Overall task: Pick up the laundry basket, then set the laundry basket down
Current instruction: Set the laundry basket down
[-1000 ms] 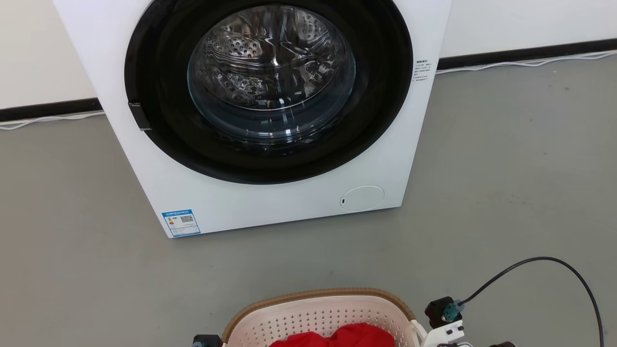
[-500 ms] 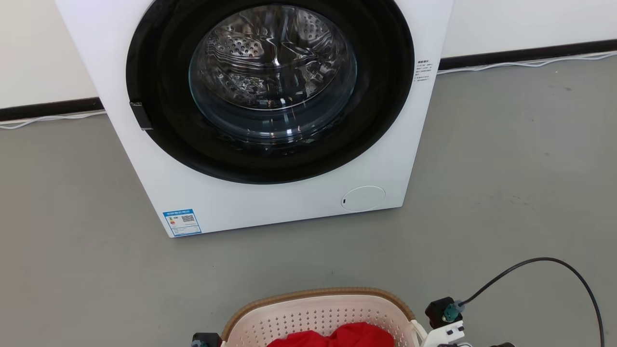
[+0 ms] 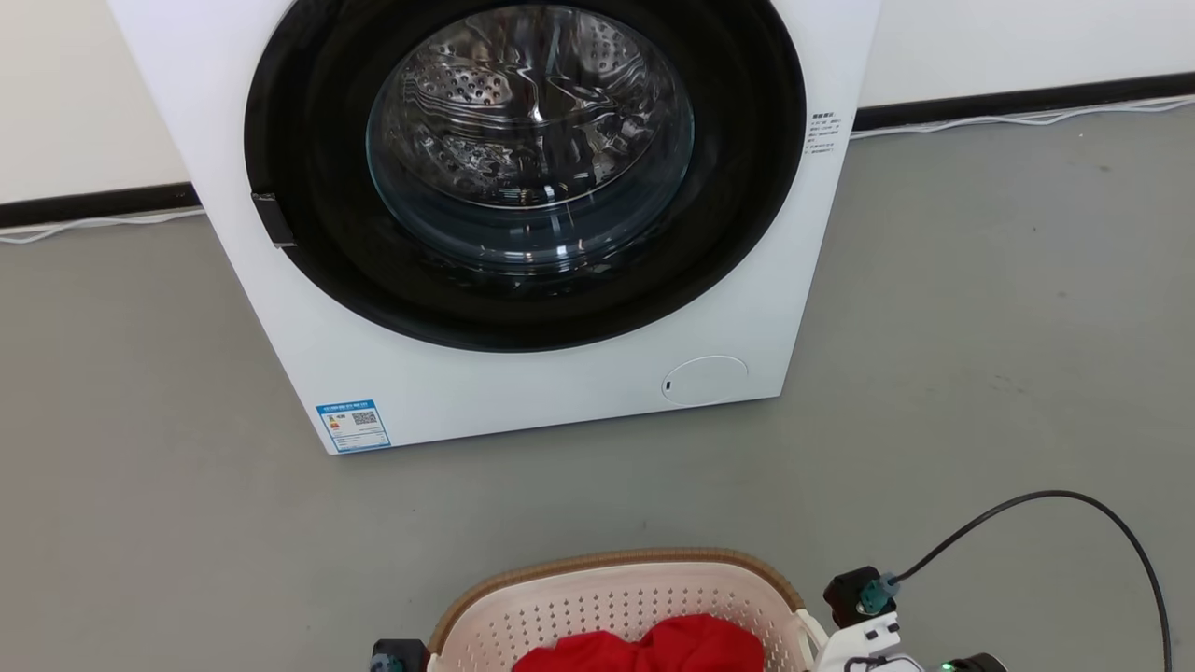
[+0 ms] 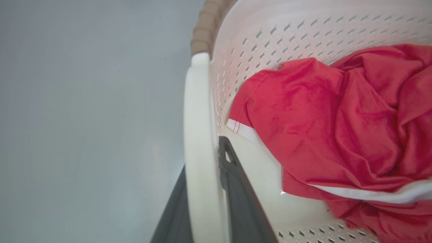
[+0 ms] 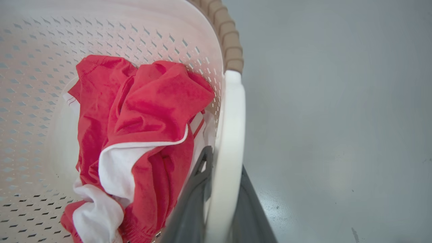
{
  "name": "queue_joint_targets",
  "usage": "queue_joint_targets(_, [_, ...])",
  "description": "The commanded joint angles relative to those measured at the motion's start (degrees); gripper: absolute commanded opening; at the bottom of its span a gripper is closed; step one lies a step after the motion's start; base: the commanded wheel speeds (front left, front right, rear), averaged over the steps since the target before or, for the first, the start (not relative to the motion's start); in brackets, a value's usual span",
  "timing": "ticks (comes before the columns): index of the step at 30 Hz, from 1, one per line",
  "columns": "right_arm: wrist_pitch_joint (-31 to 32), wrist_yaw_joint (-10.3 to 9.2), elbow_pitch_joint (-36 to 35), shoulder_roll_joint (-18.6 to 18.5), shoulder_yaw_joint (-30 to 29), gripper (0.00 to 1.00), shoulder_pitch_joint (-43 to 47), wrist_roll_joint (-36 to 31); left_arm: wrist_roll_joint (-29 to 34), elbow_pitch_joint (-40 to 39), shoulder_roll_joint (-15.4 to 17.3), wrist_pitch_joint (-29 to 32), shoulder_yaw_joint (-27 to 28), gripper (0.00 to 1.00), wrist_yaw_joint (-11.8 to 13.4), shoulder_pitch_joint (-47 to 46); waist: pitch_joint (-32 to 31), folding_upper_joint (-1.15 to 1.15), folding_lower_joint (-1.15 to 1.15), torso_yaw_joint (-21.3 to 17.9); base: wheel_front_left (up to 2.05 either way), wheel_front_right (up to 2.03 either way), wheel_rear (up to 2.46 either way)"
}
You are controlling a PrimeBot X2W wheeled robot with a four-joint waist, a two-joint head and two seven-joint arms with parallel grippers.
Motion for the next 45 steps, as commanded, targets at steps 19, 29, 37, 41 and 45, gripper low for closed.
queue_joint_targets(19, [-12.7, 0.99, -0.3, 1.6, -0.5, 0.00, -13.2, -1.4, -1.5, 0.1, -0.4, -7.3, 3.4, 0.00, 1.7, -17.4, 19.2, 0.00, 0.00, 1.1, 0.00, 0.00, 0.00])
queue_joint_targets(29, [-18.4, 0.99, 2.1, 0.6, -2.4, 0.00, -23.7, -2.4, 6.7, -4.2, 1.2, -7.5, 9.9, 0.00, 5.0, -28.7, 36.4, 0.00, 0.00, 1.4, 0.00, 0.00, 0.00])
queue_joint_targets(37, [-20.9, 0.99, 1.5, -2.2, -3.5, 0.00, -30.3, -3.1, 15.2, -8.5, 2.0, -7.5, 16.4, 0.00, 7.1, -33.9, 45.5, 0.00, 0.00, 2.1, 0.00, 0.00, 0.00])
queue_joint_targets(41, [-21.1, 0.99, 1.4, -3.1, -3.8, 0.00, -31.6, -3.7, 18.4, -10.0, 2.4, -7.5, 19.1, 0.00, 7.8, -34.9, 47.2, 0.00, 0.00, 2.3, 0.00, 0.00, 0.00])
queue_joint_targets(45, [-21.2, 0.99, 0.4, -3.8, -4.8, 0.00, -32.8, -4.9, 22.4, -11.6, 3.0, -7.5, 22.6, 0.00, 8.1, -35.0, 48.4, 0.00, 0.00, 2.3, 0.00, 0.00, 0.00])
